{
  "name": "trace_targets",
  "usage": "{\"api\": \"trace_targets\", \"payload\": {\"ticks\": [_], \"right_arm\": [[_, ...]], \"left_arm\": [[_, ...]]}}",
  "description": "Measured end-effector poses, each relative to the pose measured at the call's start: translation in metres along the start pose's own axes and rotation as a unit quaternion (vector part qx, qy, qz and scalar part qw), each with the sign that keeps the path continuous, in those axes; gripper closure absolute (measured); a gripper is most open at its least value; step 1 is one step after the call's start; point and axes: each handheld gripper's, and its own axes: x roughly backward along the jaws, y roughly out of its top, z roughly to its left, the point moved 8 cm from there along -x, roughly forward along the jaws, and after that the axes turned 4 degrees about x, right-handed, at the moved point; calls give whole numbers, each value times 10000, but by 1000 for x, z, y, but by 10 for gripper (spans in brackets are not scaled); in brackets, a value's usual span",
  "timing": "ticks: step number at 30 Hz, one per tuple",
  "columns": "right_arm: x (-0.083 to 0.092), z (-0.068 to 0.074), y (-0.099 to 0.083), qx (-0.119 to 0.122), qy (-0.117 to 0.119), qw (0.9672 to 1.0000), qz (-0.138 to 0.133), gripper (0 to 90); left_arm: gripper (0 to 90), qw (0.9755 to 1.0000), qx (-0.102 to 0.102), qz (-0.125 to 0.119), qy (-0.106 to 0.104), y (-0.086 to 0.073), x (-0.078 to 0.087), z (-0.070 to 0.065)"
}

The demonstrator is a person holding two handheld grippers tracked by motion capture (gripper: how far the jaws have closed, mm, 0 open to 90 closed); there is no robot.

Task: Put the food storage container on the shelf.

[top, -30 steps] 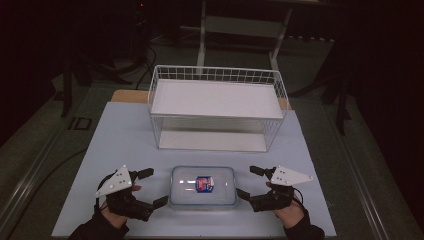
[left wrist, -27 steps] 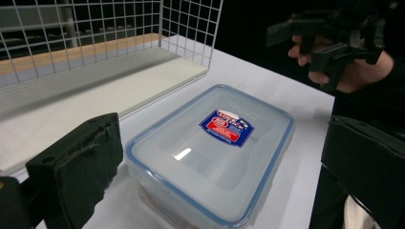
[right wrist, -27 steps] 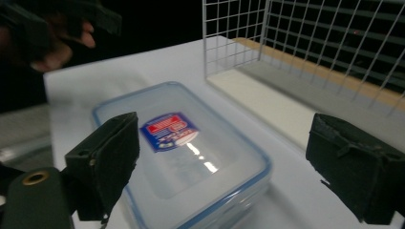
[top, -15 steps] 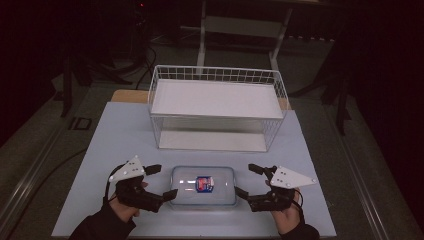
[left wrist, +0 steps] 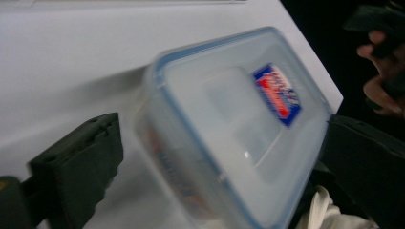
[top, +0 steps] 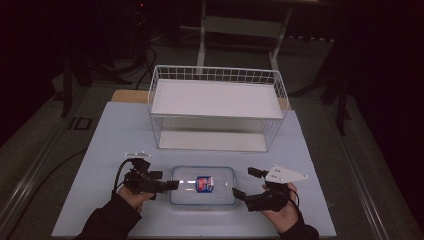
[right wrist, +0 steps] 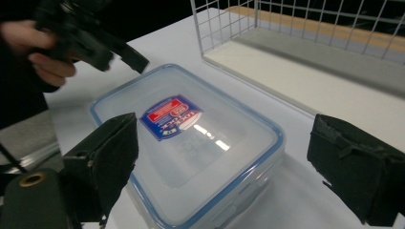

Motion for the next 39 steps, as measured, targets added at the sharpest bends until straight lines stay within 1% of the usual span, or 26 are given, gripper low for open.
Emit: {"api": "trace_targets", "payload": {"ticks": [1, 2, 3, 4, 5, 7, 10, 11, 13, 15, 16, 17, 18, 20, 21, 22, 23, 24, 25, 27, 28, 31, 34, 36, 38, 39], "right_arm": [[0, 0, -1, -31, -4, 10000, 17, 100], [-1, -1, -1, -35, 29, 10000, 43, 101], [-1, -1, -2, -58, 41, 10000, 61, 101], [-2, -1, -3, -63, 48, 9999, 85, 103], [-2, -1, -3, -77, 73, 9999, 97, 103], [-3, -1, -4, -98, 84, 9998, 117, 103], [-4, -1, -6, -130, 104, 9997, 155, 103], [-4, -1, -6, -140, 119, 9997, 167, 103], [-3, -1, -8, -167, 118, 9996, 209, 113], [-3, -3, -10, -219, 132, 9994, 246, 117], [-3, -3, -10, -219, 132, 9994, 246, 117], [-4, -3, -11, -249, 140, 9992, 275, 119], [-4, -4, -13, -305, 151, 9989, 316, 119], [-6, -5, -16, -404, 207, 9982, 382, 131], [-7, -5, -18, -487, 227, 9976, 439, 134], [-8, -5, -20, -513, 268, 9971, 484, 134], [-9, -5, -22, -625, 344, 9958, 568, 136], [-10, -5, -24, -717, 374, 9948, 618, 135], [-12, -6, -26, -825, 448, 9932, 681, 135], [-15, -9, -31, -1030, 528, 9902, 785, 136], [-17, -9, -32, -1190, 650, 9874, 818, 139], [-21, -8, -35, -1468, 859, 9816, 871, 155], [-24, -6, -38, -1702, 1047, 9748, 992, 174], [-25, -6, -41, -1820, 1091, 9710, 1103, 206], [-25, -6, -43, -1937, 1177, 9673, 1136, 229], [-25, -6, -43, -1986, 1195, 9659, 1155, 257]], "left_arm": [[70, 9998, 166, 44, -55, -1, -2, 4], [86, 9996, 276, 93, -69, -3, -3, 8], [109, 9990, 401, 136, -137, -4, -4, 11], [149, 9984, 508, 149, -179, -5, -5, 13], [151, 9978, 595, 176, -236, -7, -7, 16], [187, 9960, 777, 212, -384, -8, -9, 20], [303, 9934, 950, 267, -591, -11, -10, 24], [333, 9916, 1038, 291, -712, -12, -10, 24], [401, 9896, 1082, 296, -901, -12, -9, 21], [460, 9884, 1032, 397, -1046, -13, -11, 16], [486, 9884, 1032, 397, -1046, -13, -11, 16], [486, 9899, 952, 405, -972, -13, -11, 15], [483, 9902, 924, 443, -949, -13, -11, 14], [491, 9895, 939, 475, -994, -12, -11, 14], [497, 9898, 895, 496, -989, -13, -10, 14], [499, 9909, 795, 498, -962, -13, -9, 12], [508, 9913, 754, 484, -967, -13, -8, 10], [520, 9922, 661, 482, -945, -13, -6, 8], [525, 9934, 524, 477, -906, -14, -4, 5], [537, 9949, 349, 439, -836, -16, -2, 0], [538, 9954, 273, 425, -813, -17, -1, -1], [544, 9959, 145, 330, -828, -20, 1, -4], [550, 9959, 123, 281, -855, -22, 2, -4], [552, 9959, 103, 278, -855, -23, 3, -5], [555, 9961, 47, 289, -834, -23, 3, -7], [555, 9962, 32, 290, -819, -24, 4, -7]]}}
